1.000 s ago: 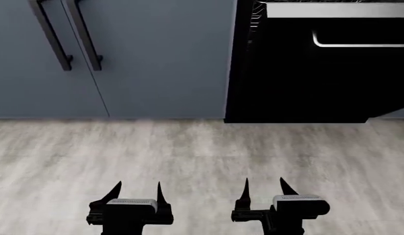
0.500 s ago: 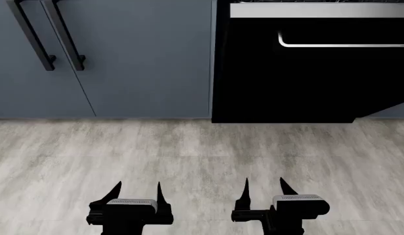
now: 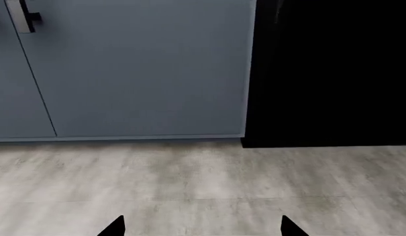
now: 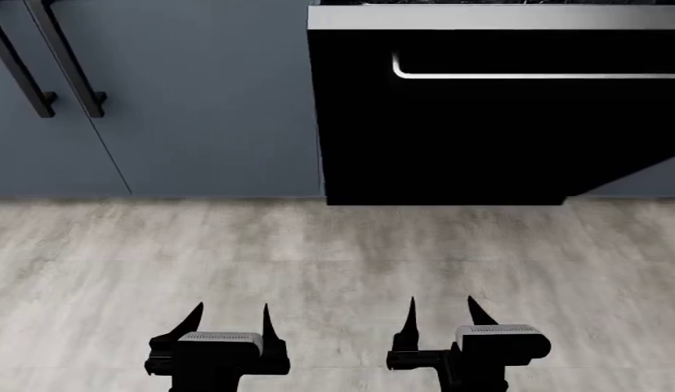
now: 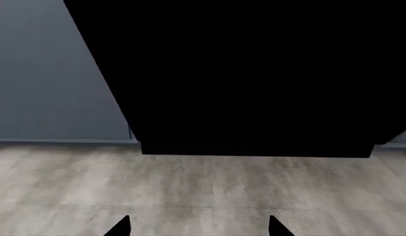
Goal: Close the dishwasher door
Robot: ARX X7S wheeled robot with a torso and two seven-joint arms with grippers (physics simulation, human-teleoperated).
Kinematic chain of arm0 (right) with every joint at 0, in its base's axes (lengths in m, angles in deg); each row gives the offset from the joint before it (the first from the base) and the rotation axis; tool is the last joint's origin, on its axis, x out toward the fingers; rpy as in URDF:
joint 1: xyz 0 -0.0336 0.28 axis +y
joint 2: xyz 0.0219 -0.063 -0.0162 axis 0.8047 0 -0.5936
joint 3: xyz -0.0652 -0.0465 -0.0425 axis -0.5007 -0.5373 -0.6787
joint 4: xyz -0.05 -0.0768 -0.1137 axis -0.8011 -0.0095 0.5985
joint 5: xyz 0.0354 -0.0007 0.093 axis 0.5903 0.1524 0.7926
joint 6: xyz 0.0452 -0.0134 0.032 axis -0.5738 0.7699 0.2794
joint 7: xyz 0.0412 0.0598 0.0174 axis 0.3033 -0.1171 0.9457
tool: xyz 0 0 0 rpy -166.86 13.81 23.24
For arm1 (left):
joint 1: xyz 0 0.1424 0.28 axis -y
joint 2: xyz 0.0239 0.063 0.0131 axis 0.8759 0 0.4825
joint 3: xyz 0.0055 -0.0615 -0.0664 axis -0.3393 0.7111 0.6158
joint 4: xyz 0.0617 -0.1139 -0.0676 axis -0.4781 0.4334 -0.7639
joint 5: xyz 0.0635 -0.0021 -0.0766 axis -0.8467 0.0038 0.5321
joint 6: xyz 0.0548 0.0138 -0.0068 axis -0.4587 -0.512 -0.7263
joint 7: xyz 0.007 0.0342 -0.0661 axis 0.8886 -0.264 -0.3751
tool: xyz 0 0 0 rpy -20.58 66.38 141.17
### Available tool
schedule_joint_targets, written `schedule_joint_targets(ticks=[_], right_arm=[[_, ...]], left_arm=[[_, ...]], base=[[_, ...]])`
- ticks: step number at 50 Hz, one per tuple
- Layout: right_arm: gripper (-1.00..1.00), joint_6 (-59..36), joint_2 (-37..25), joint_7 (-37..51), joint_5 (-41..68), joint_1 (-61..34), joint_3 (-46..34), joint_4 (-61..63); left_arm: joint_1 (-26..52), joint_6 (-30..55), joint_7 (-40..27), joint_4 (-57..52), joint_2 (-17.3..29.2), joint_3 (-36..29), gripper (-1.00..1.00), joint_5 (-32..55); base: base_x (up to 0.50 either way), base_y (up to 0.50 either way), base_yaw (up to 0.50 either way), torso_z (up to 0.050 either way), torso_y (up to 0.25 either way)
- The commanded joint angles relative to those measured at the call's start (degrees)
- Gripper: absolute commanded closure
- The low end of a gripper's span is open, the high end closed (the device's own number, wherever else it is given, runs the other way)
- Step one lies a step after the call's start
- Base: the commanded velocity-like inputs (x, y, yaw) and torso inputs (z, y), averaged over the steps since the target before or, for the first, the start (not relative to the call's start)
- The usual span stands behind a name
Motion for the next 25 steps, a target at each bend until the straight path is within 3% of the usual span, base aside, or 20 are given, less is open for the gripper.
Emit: schedule_joint_targets(ticks=[1, 25], right_arm=[[-1.0, 0.08, -0.14, 0.13, 0.18, -0.04, -0.19, -0.07], [-1.0, 0.16, -0.36, 0.5, 0.32, -0.25, -0.67, -0.26]], left_arm=[[0.11, -0.07, -0.13, 0.11, 0.13, -0.2, -1.0, 0.17], [0.21, -0.27, -0.46, 0.22, 0.38, -0.58, -1.0, 0.47]], base=[[0.0, -0.24, 0.0, 0.0, 0.0], [0.0, -0.25, 0.0, 0.0, 0.0]])
